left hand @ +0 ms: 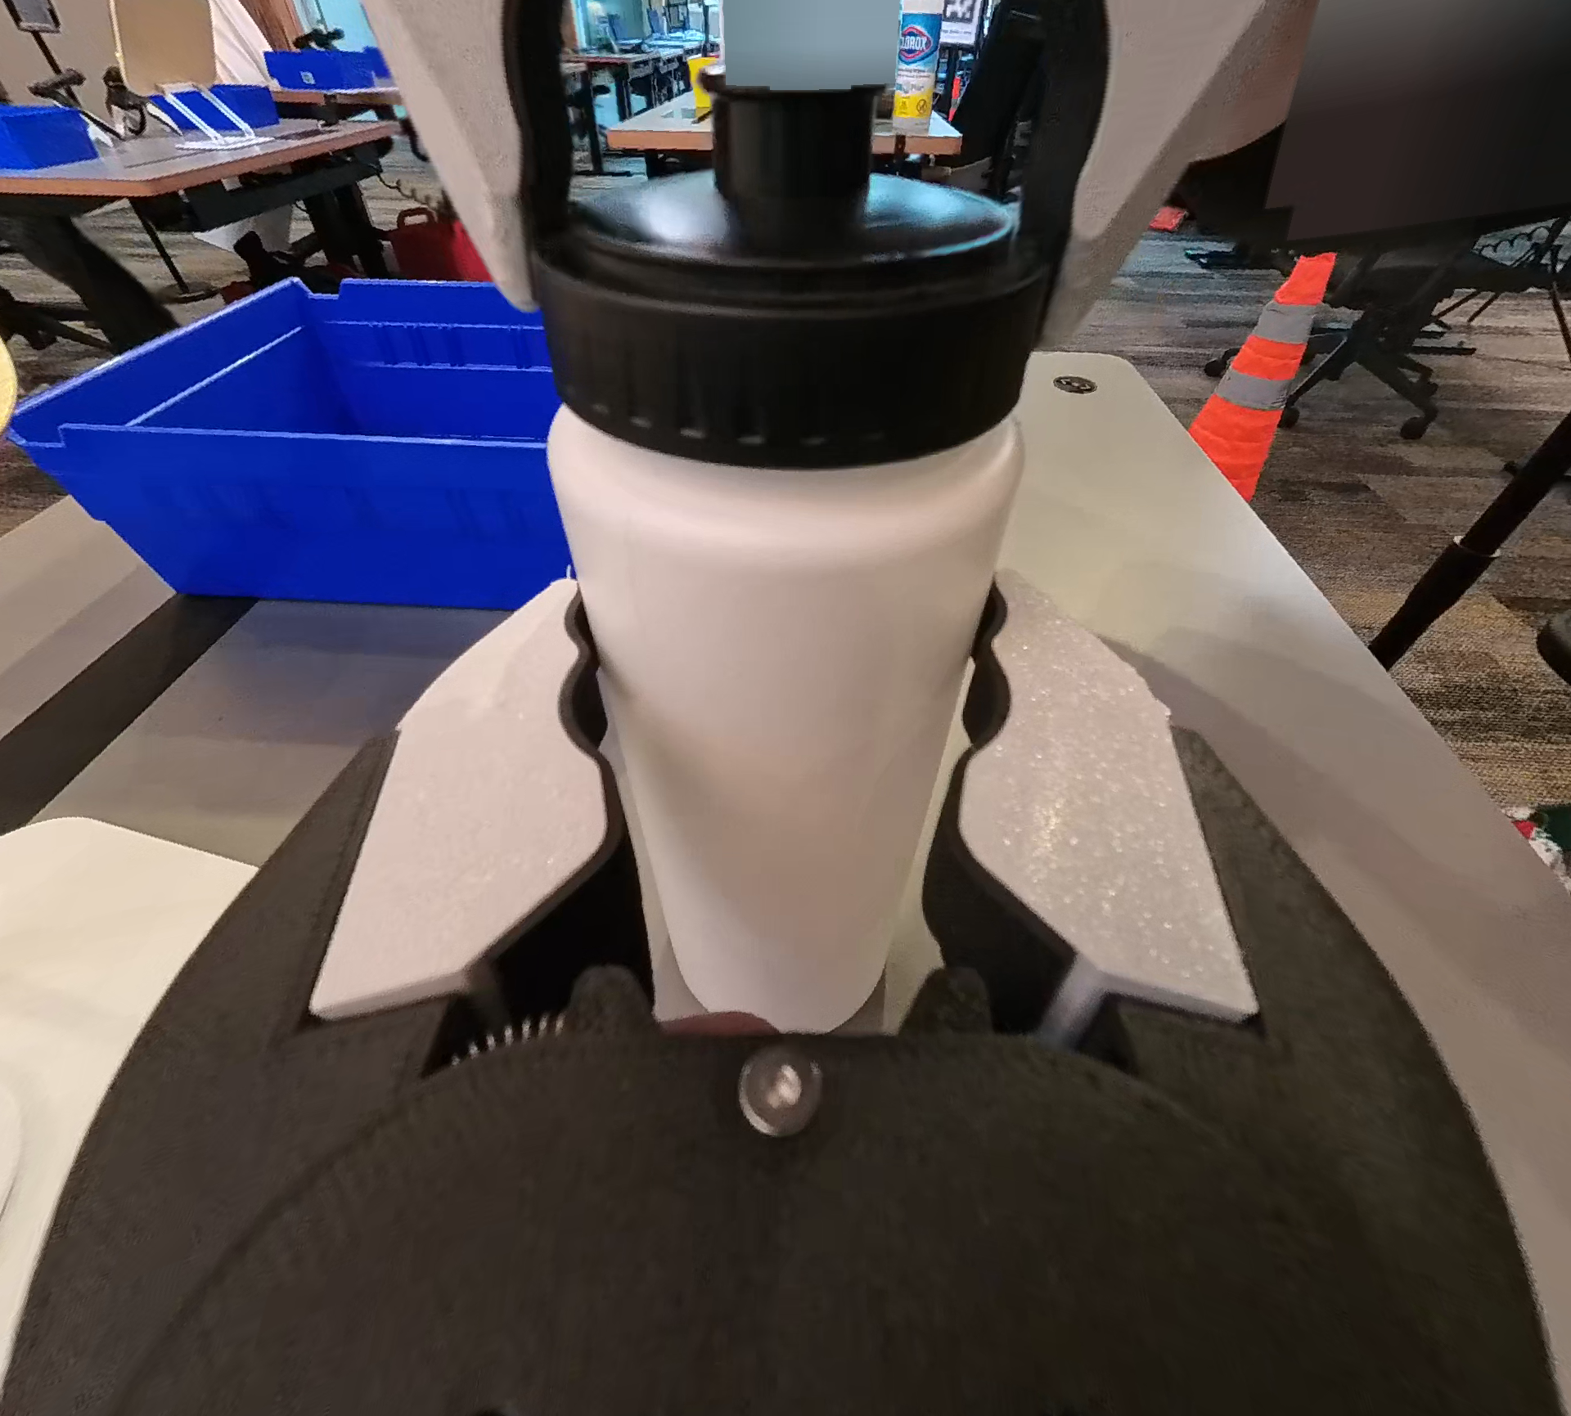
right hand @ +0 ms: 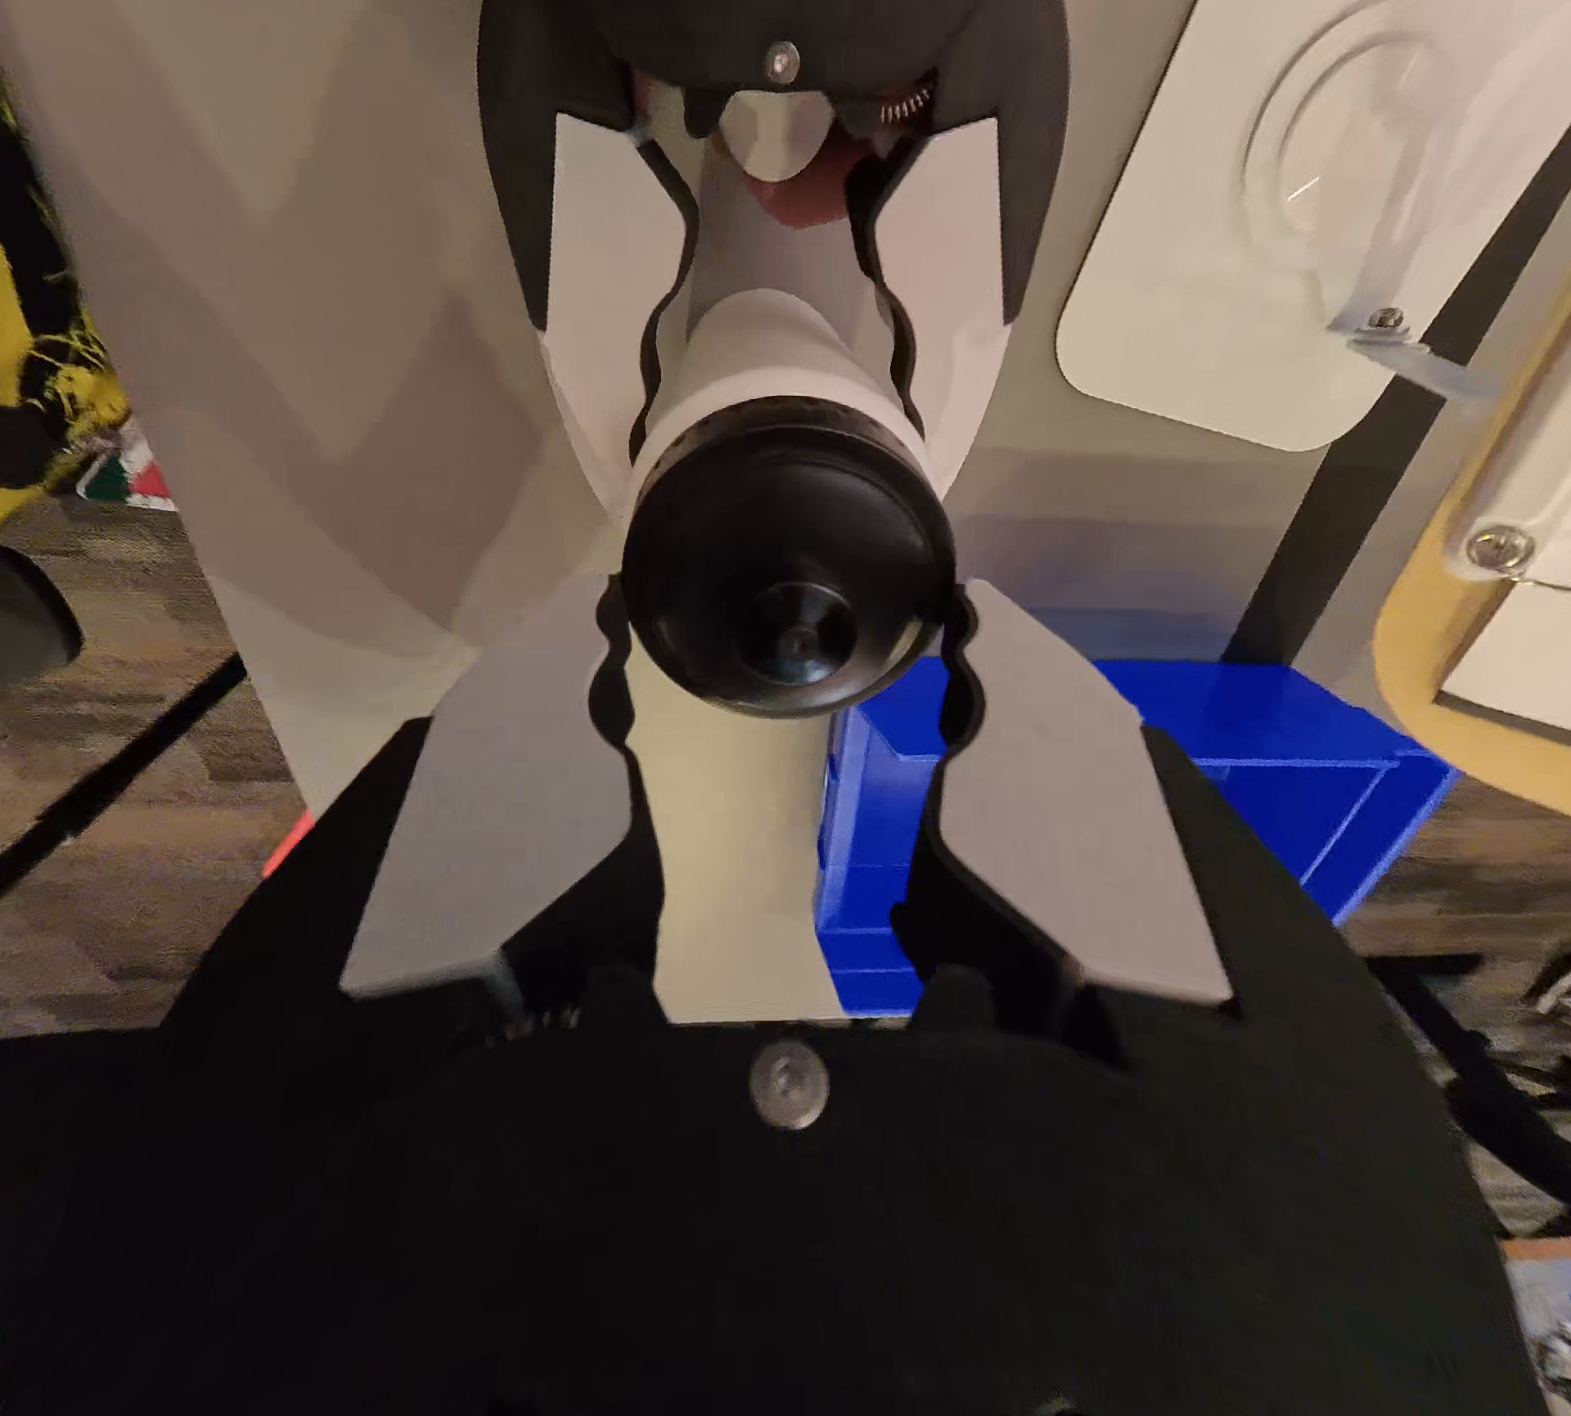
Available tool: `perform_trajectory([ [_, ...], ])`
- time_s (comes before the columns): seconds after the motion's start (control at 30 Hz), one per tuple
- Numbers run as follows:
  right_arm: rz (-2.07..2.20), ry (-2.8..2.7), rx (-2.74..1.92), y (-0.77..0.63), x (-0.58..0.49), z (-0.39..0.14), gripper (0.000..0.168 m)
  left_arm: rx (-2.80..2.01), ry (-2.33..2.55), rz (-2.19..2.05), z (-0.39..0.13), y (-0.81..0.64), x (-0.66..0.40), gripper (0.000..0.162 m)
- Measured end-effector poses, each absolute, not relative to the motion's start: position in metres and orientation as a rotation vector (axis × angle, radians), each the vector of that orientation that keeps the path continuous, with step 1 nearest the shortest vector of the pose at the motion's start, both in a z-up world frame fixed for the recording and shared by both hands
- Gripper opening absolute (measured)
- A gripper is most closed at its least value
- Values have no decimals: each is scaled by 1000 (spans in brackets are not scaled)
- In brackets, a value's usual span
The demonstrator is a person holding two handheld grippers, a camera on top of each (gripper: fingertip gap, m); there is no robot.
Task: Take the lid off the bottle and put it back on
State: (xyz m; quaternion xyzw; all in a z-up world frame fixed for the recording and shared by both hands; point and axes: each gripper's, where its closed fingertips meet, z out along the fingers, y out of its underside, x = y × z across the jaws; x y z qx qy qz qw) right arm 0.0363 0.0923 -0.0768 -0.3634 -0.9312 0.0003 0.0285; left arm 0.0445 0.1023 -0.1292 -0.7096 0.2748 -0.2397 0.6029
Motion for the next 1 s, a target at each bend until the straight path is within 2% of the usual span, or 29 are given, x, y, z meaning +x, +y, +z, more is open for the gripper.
perform_trajectory([
  [0.1, 42, -2851, -1200, 91, 37, -78, 71, -1644, 637, -556, -129, 102, 44, 84],
  [0.27, 115, -2630, -1642, 91, 35, -77, 71, -1643, 630, -564, -129, 104, 43, 84],
  [0.4, 95, -2698, -1569, 90, 41, -77, 72, -1645, 646, -547, -130, 103, 47, 84],
  [0.47, 127, -2760, -1485, 88, 41, -75, 83, -1646, 647, -546, -130, 103, 47, 84],
  [0.57, 106, -2797, -1303, 88, 37, -70, 79, -1644, 647, -547, -130, 103, 47, 84],
  [0.67, 66, -2829, -1179, 89, 36, -69, 67, -1644, 647, -549, -130, 103, 47, 84],
  [1.0, 159, -2612, -1630, 87, 35, -70, 68, -1645, 646, -550, -130, 104, 47, 84],
])
